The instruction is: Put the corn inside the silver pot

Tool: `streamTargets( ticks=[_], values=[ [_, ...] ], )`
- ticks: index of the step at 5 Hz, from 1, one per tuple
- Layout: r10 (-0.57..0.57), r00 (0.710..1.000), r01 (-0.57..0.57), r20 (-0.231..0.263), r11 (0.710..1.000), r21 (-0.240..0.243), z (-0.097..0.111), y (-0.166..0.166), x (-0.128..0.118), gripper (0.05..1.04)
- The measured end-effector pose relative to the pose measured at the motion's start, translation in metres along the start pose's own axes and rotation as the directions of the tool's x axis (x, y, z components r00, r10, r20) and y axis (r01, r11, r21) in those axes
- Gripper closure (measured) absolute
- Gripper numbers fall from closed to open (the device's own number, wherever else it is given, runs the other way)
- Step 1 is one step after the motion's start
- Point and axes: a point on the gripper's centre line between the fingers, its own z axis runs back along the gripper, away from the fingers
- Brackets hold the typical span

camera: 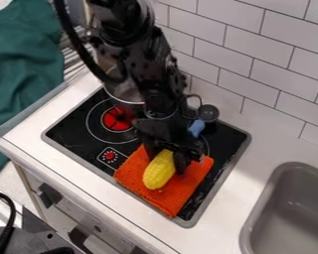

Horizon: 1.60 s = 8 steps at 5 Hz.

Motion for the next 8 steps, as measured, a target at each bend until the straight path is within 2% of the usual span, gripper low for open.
streamTargets(
  ticks=[1, 2, 3, 4, 5, 6, 7, 8],
  values=[
    [-0.018, 0.996, 0.011, 0.082, 0.996, 0.086, 0.040, 0.005, 0.015, 0.491],
    [-0.041, 0.990, 0.027, 0.131, 0.994, 0.109, 0.056, 0.014, 0.036, 0.492],
    [-0.020, 0.986, 0.001, 0.165, 0.993, 0.114, 0.057, 0.044, 0.068, 0.492],
    [0.060, 0.987, -0.072, 0.148, 0.995, 0.076, 0.037, 0.082, 0.084, 0.492],
    [0.124, 0.981, -0.133, 0.147, 0.990, 0.052, 0.028, 0.111, 0.086, 0.492],
    [0.166, 0.975, -0.170, 0.145, 0.985, 0.014, 0.016, 0.133, 0.080, 0.417],
    [0.153, 0.980, -0.154, 0.126, 0.988, -0.008, 0.010, 0.132, 0.077, 0.128],
    [0.112, 0.986, -0.113, 0.125, 0.994, -0.001, 0.009, 0.121, 0.081, 0.072]
  ],
)
